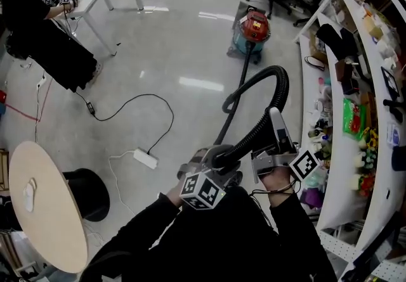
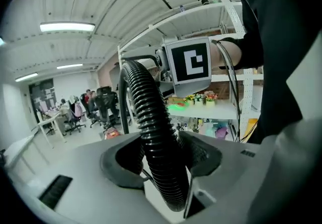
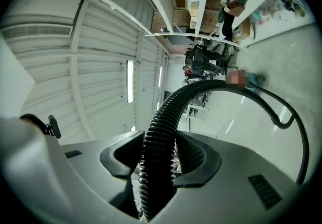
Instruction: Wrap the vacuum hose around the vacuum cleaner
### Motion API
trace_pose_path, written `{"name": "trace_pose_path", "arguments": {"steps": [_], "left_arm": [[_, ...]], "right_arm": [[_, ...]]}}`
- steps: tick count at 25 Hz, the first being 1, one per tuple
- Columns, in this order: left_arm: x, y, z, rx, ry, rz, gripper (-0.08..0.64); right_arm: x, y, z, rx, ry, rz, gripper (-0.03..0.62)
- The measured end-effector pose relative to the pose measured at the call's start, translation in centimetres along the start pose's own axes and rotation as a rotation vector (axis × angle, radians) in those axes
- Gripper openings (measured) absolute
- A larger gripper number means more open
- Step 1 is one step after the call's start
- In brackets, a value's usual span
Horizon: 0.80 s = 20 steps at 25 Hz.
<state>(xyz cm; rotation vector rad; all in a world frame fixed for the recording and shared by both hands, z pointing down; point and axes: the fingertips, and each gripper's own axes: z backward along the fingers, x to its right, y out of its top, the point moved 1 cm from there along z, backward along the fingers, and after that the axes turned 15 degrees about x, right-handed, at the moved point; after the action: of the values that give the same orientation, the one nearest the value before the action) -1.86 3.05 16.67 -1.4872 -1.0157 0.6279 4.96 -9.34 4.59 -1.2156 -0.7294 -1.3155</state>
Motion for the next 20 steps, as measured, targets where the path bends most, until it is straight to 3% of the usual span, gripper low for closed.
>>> {"name": "trace_pose_path", "arguments": {"steps": [5,7,9,11,13,15,16,18,20], "left_arm": [[-2.9,1.7,0.1,-0.048,-0.028,-0.019,0.221],[-4.6,2.2,-0.5,-0.077,-0.044,-0.001,0.222],[-6.7,2.4,-1.4,-0.128,-0.073,-0.005,0.225],[-8.7,2.2,-2.5,-0.205,-0.108,-0.018,0.228],[-10.3,2.0,-3.5,-0.298,-0.156,-0.039,0.232],[-11.5,2.1,-4.7,-0.374,-0.218,-0.066,0.232],[-12.0,2.4,-5.5,-0.407,-0.253,-0.091,0.232],[-12.7,3.4,-7.5,-0.466,-0.325,-0.166,0.232],[-13.2,5.2,-9.9,-0.504,-0.394,-0.235,0.232]], "right_arm": [[2.0,2.6,-0.6,-0.022,0.059,-0.091,0.217],[4.5,4.7,0.1,-0.020,0.040,-0.080,0.222],[7.8,6.8,1.5,-0.048,-0.010,0.000,0.222],[11.0,8.3,3.1,-0.140,-0.063,0.236,0.222],[12.8,9.2,3.8,-0.301,-0.053,0.619,0.222],[13.1,9.3,2.8,-0.474,0.045,1.029,0.222],[13.1,9.2,1.8,-0.541,0.115,1.189,0.225],[13.2,8.5,-0.5,-0.636,0.258,1.388,0.271],[13.9,8.3,-3.1,-0.693,0.338,1.508,0.338]]}}
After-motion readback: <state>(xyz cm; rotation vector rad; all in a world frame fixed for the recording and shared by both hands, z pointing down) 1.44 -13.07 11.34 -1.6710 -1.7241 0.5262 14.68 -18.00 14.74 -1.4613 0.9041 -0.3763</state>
